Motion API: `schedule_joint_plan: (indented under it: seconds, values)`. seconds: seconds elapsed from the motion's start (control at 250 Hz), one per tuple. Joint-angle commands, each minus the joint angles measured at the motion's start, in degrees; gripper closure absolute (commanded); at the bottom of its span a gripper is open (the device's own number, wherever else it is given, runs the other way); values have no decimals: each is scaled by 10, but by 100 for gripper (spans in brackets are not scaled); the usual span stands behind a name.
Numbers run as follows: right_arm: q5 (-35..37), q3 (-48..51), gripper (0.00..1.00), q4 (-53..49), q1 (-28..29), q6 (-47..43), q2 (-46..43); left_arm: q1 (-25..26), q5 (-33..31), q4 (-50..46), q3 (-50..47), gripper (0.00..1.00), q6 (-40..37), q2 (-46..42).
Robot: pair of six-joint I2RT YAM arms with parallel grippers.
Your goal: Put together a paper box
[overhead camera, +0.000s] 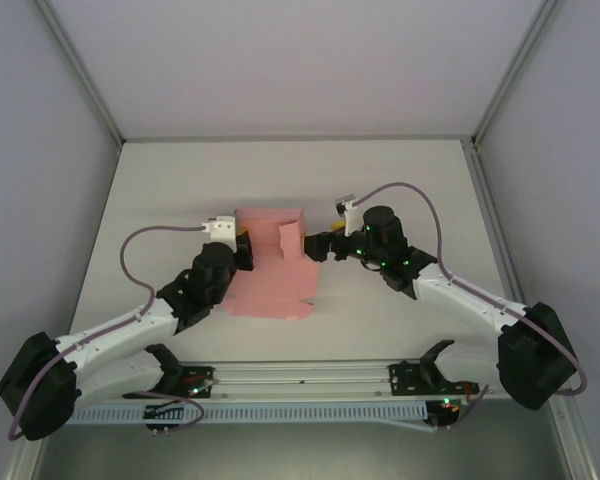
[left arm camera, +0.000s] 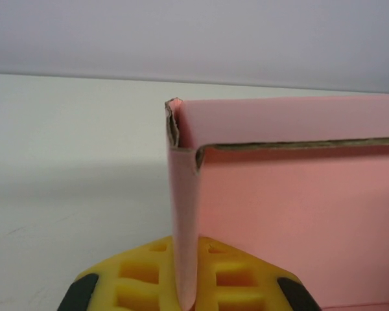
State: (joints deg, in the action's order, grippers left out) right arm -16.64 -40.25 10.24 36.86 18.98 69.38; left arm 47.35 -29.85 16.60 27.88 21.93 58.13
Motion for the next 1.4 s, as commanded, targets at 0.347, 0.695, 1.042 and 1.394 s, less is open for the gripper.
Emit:
schedule_joint_plan:
  seconds: [0.347,0.695,1.042,1.394]
  values:
    - [173,26,0,-166,1,-47,-178,13,1,5,10,100,-1,-3]
    - [44,-9,2,-161,-2,-119,-146,13,15,5,7,100,-1,-11]
    - [-35,-73,8,-130,-2,-122,-41,13,25,2,11,100,0,-2]
    - [-48,-92,12,-117,16,-104,-27,13,23,6,9,100,1,1]
